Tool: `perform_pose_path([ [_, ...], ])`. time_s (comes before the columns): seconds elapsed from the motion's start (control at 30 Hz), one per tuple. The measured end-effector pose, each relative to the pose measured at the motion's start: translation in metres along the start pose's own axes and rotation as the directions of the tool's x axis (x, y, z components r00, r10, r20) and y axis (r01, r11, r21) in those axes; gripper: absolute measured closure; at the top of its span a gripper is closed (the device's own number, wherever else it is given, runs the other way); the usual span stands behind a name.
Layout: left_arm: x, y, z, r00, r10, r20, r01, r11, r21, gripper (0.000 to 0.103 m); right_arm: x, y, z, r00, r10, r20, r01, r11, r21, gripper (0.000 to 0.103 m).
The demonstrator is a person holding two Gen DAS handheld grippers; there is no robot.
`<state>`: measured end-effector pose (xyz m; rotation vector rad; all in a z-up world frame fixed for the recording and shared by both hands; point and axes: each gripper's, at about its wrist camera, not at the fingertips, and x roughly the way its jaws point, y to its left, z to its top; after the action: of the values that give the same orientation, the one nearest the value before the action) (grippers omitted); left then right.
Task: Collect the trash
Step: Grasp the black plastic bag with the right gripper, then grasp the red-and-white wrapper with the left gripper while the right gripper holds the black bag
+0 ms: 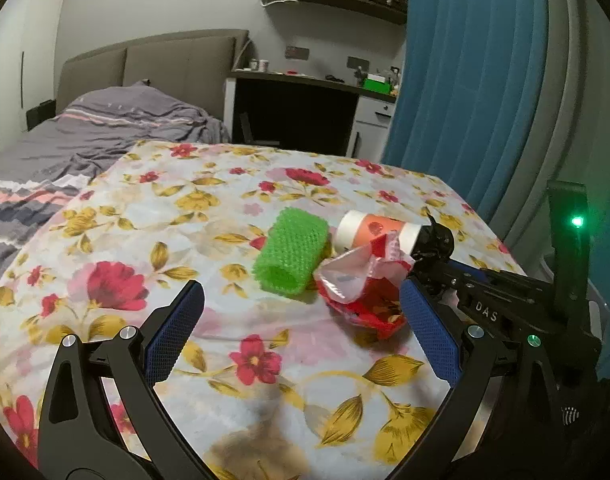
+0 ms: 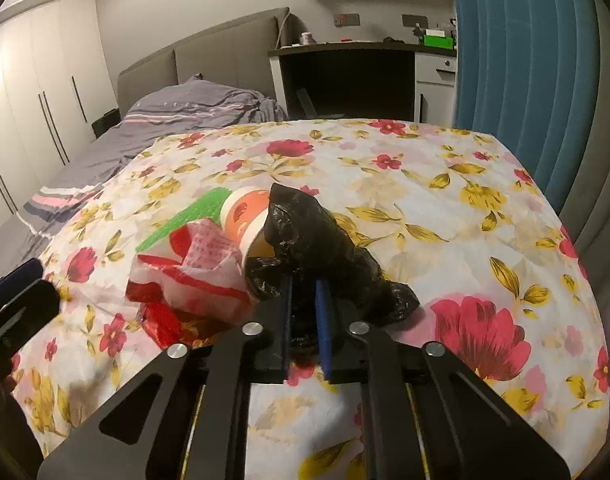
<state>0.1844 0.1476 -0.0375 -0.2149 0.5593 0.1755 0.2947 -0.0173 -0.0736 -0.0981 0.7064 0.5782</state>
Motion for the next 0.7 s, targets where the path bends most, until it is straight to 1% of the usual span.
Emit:
perform_pose_path([
  [0.03,0.001,-0.001,0.0,1.0,-0.005,-0.003,0.005,1.0,0.002,0.006,-0.002,0.0,-0.001,1.0,0.0,0.004,0.0,1.0,-0.002,0.096],
  [0.13,0.008,-0.005,-0.001,0.999,-0.027,-0.022,0.027,1.0,-0.005,0.006,-0.012,0.0,-0.004,1.0,-0.004,0.029,0.004,1.0,-0.002,0.099],
  [0.3,0.017,-0.013,0.002,0.998,-0.054,-0.029,0.054,0.999,0.002,0.006,-0.032,-0.008,-0.01,0.998,-0.004,0.067,0.002,1.0,0.029,0.099],
  [0.37,0.025,-0.017,0.004,0.996,-0.078,-0.035,0.078,0.997,-0.004,0.006,-0.04,-0.011,-0.012,0.997,-0.006,0.077,0.003,0.999,0.034,0.099],
  [0.53,0.045,-0.024,0.006,0.993,-0.096,-0.068,0.094,0.995,-0.028,0.006,-0.062,-0.015,-0.018,0.994,-0.018,0.104,0.014,0.999,0.038,0.099],
  [0.67,0.058,-0.033,0.005,0.991,-0.101,-0.093,0.1,0.995,-0.019,0.007,-0.073,-0.021,-0.024,0.993,-0.026,0.113,0.02,0.998,0.057,0.099],
  [0.7,0.061,-0.035,0.004,0.989,-0.104,-0.101,0.103,0.995,-0.019,0.009,-0.075,-0.023,-0.026,0.993,-0.027,0.116,0.02,0.998,0.061,0.099],
])
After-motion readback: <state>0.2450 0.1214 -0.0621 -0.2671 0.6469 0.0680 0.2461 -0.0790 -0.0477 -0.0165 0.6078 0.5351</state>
